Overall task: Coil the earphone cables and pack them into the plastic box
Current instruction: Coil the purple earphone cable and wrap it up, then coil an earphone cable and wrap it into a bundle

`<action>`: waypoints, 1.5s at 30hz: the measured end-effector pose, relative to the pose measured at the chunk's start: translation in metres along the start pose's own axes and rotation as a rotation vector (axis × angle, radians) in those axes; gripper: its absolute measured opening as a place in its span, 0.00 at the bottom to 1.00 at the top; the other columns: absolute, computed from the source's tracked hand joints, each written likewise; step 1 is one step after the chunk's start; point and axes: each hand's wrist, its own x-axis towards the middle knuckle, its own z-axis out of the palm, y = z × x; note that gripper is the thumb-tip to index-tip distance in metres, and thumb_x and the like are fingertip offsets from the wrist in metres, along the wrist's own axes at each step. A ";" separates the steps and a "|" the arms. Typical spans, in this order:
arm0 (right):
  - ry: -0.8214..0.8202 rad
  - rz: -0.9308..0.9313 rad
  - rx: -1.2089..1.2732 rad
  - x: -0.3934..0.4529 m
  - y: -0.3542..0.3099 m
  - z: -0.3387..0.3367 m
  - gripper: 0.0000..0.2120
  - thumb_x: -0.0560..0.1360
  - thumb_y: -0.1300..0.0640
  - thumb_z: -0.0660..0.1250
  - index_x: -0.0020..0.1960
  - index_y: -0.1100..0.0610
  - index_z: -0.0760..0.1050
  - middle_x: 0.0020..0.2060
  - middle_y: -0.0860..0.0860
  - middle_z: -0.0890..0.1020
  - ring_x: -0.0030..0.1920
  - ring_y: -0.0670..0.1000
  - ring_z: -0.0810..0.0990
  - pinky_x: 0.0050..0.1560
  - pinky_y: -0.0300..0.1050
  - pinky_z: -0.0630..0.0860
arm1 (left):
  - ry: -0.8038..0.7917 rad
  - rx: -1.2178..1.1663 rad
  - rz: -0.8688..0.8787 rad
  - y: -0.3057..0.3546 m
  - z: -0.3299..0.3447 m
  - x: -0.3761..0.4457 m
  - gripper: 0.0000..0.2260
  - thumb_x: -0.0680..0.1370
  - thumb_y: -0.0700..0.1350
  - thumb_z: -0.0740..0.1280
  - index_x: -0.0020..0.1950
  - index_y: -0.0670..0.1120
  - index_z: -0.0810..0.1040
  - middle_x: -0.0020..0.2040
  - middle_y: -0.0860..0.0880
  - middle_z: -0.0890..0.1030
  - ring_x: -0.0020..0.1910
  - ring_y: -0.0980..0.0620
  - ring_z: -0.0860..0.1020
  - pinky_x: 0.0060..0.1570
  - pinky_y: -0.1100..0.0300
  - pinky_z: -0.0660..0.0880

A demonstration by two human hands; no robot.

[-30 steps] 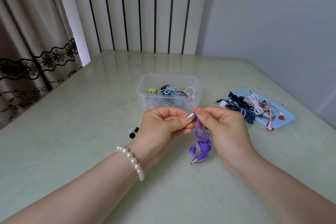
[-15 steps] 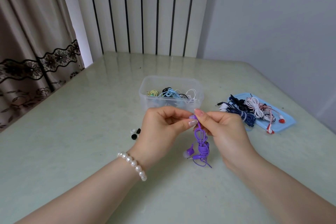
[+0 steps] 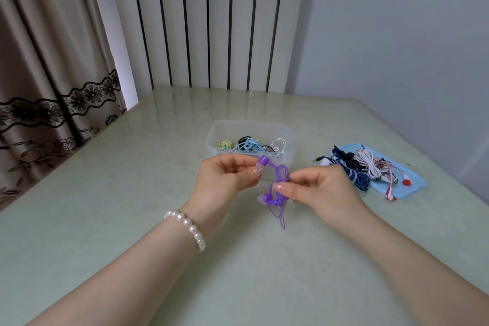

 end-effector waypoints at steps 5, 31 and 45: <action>0.132 -0.052 -0.047 0.027 -0.031 -0.015 0.06 0.67 0.65 0.72 0.44 0.63 0.81 0.30 0.52 0.80 0.24 0.40 0.72 0.28 0.29 0.68 | -0.018 0.020 -0.017 0.009 -0.007 0.004 0.04 0.73 0.32 0.67 0.41 0.40 0.80 0.35 0.44 0.81 0.33 0.53 0.79 0.42 0.62 0.79; 0.293 0.111 -0.307 0.119 -0.018 -0.032 0.08 0.68 0.59 0.73 0.44 0.61 0.80 0.38 0.55 0.82 0.30 0.49 0.79 0.35 0.38 0.73 | -0.061 0.375 -0.092 0.010 -0.027 0.011 0.08 0.72 0.33 0.68 0.35 0.44 0.80 0.30 0.50 0.79 0.27 0.59 0.76 0.31 0.70 0.74; -0.185 -0.040 -1.404 0.079 0.042 -0.079 0.21 0.71 0.63 0.61 0.59 0.44 0.74 0.59 0.47 0.72 0.63 0.52 0.63 0.59 0.45 0.58 | -0.117 0.489 -0.096 0.003 -0.023 0.010 0.05 0.72 0.36 0.70 0.37 0.43 0.80 0.34 0.47 0.80 0.30 0.57 0.76 0.32 0.69 0.73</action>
